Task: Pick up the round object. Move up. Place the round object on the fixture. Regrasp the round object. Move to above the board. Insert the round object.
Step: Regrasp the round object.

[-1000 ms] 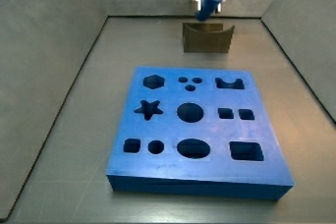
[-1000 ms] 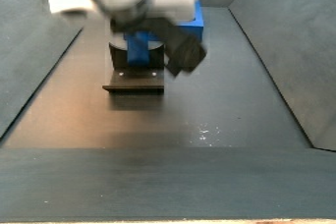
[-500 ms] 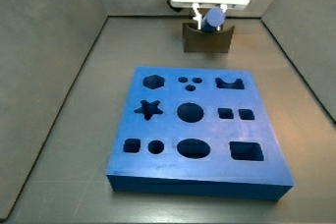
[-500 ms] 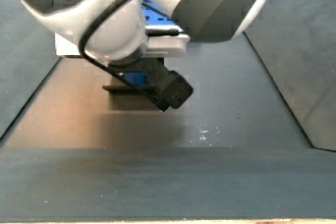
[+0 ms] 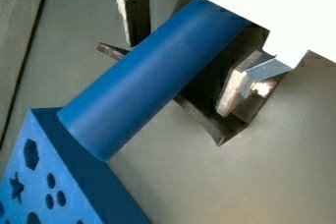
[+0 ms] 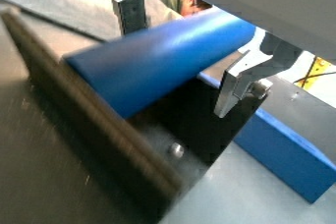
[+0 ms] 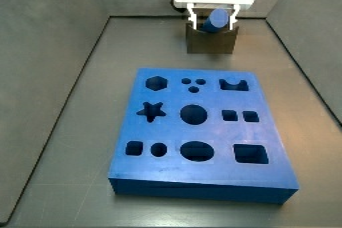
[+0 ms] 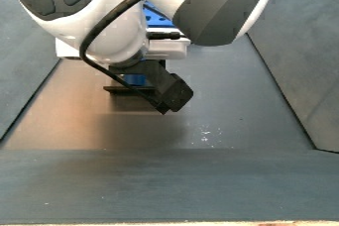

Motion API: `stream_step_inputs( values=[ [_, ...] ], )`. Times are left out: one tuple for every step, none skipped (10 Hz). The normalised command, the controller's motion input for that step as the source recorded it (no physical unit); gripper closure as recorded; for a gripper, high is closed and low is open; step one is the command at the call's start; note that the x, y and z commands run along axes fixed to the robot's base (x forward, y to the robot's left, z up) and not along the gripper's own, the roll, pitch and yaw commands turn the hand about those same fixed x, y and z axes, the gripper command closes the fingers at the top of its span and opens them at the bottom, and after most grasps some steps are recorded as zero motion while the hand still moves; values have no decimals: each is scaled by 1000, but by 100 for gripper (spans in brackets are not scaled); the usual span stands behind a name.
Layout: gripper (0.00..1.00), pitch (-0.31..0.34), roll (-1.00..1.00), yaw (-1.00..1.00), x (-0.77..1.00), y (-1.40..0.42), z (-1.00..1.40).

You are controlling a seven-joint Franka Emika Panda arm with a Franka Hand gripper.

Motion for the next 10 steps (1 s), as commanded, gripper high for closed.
stream_step_inputs(
  values=[
    [0,-27,-47,-16,-2,2,1000],
    [0,-9,-17,9,-24,9,1000],
    [0,-4,0,18,-28,5,1000],
    [0,11,28,25,-34,0,1000],
    [0,26,38,24,-41,1,877],
    [0,44,49,22,-37,4,637],
    [0,54,51,16,-33,2,518],
    [0,70,47,5,-29,5,283],
    [0,75,1000,41,-12,-997,1000],
    [0,73,1000,40,-8,-1000,949]
  ],
)
